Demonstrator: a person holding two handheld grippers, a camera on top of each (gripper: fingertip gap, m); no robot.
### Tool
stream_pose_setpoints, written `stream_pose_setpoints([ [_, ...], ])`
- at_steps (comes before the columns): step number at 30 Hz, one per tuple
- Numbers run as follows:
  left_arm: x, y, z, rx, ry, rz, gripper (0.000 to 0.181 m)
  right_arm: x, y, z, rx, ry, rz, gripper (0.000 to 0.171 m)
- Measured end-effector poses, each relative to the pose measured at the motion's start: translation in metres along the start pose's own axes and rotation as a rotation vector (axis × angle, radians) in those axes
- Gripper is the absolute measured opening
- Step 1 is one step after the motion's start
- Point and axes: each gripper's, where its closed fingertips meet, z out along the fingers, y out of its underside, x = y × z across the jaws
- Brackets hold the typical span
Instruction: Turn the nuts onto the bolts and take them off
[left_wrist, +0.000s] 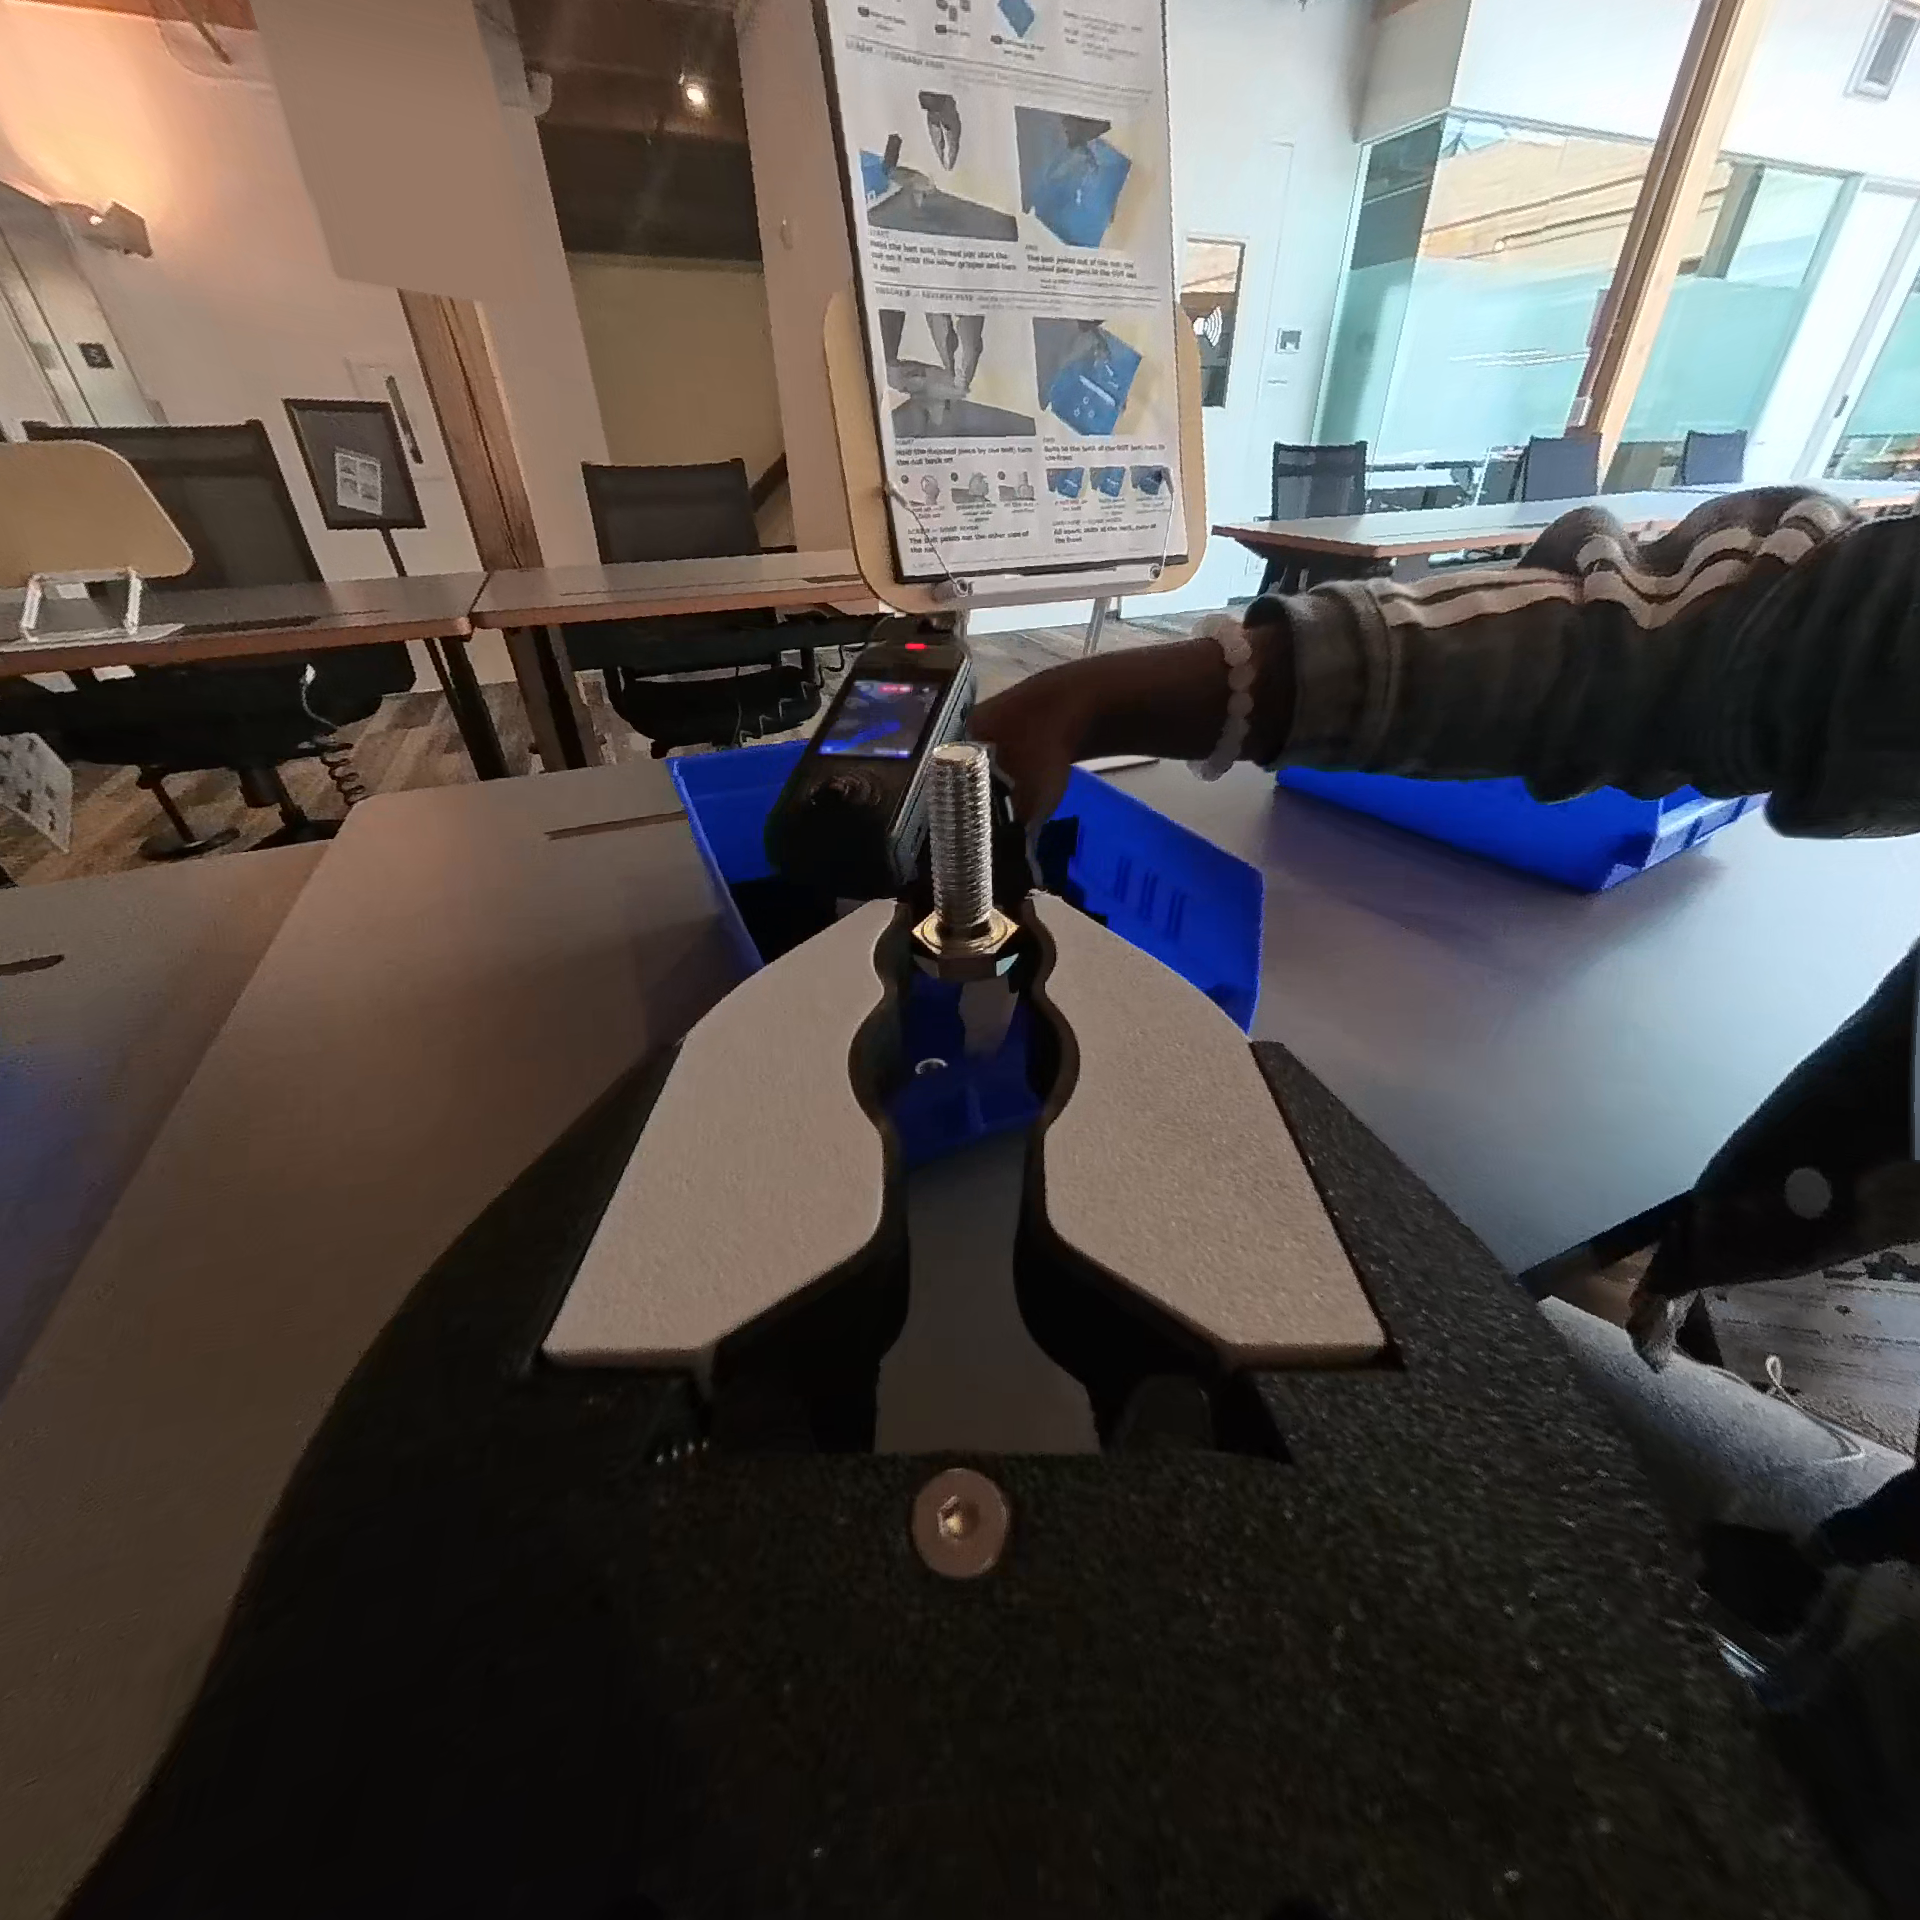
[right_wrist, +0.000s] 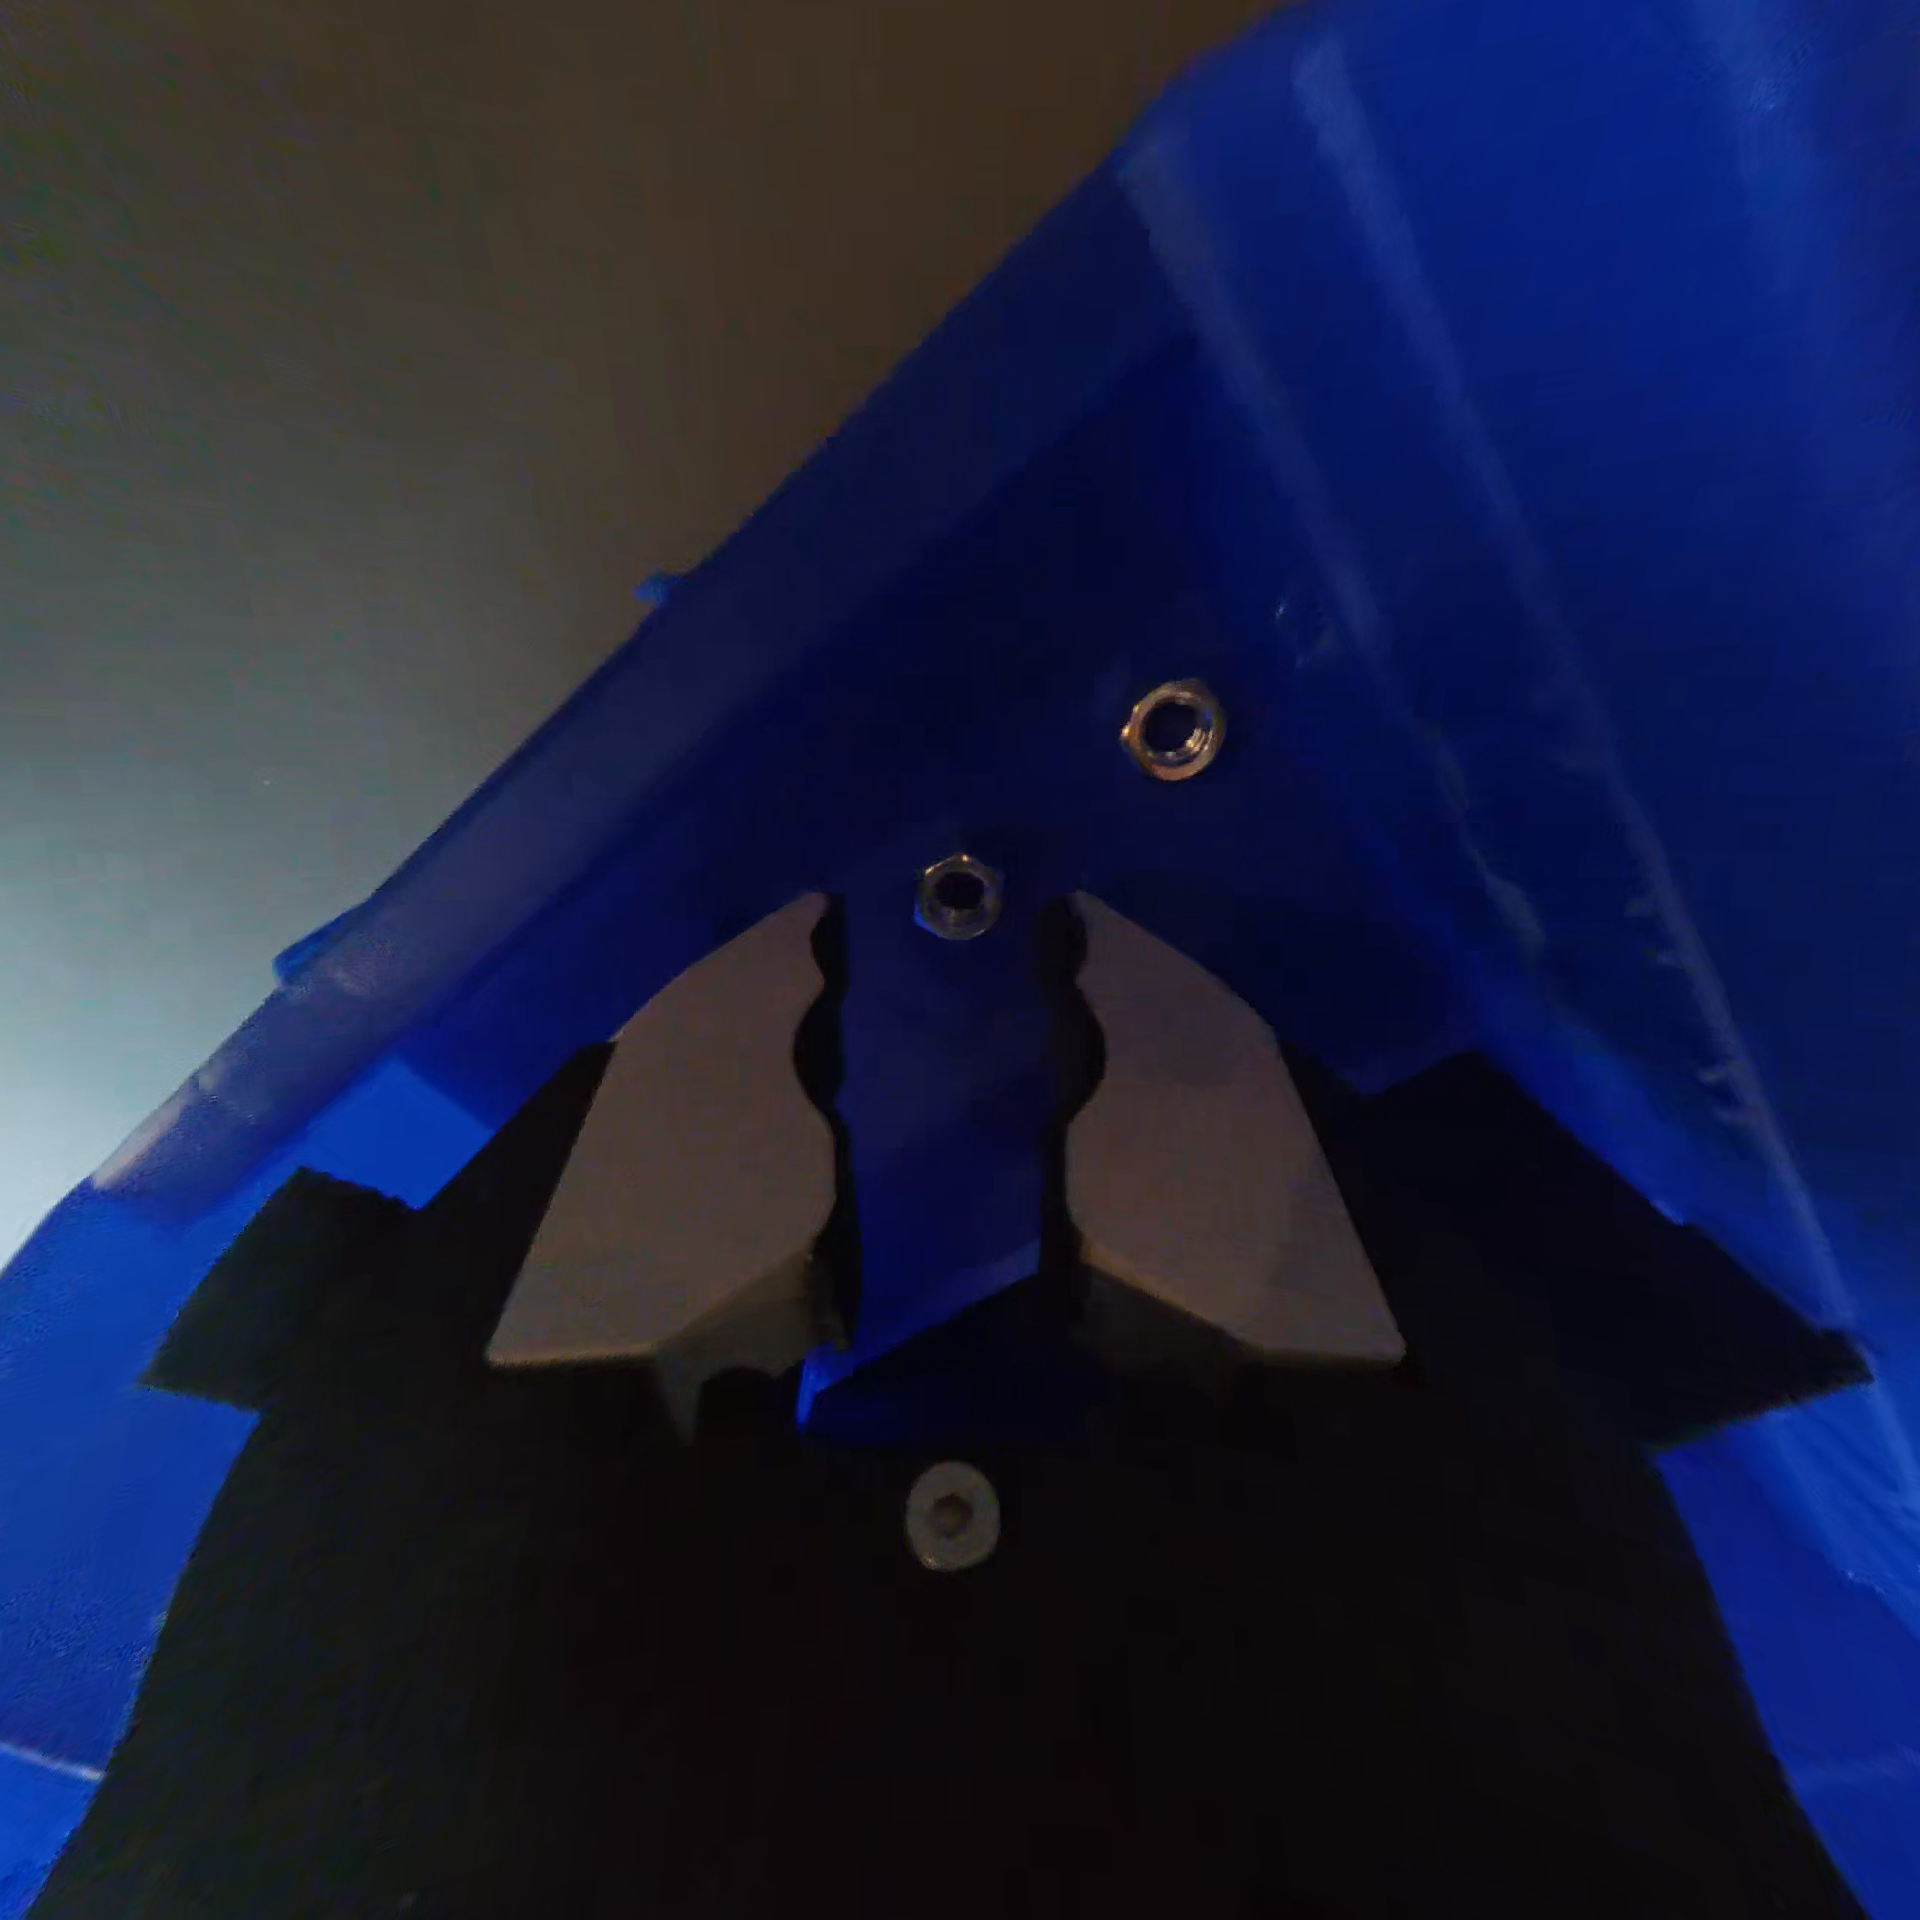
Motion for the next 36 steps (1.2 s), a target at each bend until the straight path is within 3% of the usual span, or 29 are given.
stream_pose_setpoints([
  [8,-0.003,0.003,0.000,-0.004,0.000,-0.002,0.019,0.008,0.003,0.007,-0.038,0.026,-0.035,0.017],
  [13,-0.003,0.006,0.001,-0.012,0.004,-0.004,0.018,0.009,0.005,0.005,-0.037,0.065,-0.046,0.017],
  [19,0.002,0.011,0.009,-0.027,0.030,-0.009,0.019,-0.007,0.005,-0.052,0.127,0.166,0.040,0.017],
  [27,0.035,0.013,0.038,-0.024,0.158,-0.009,0.019,-0.089,0.018,-0.159,0.498,0.410,0.208,0.016],
  [36,0.126,0.018,0.092,-0.014,0.457,-0.025,0.019,-0.201,0.082,-0.179,0.637,0.588,0.440,0.016],
])
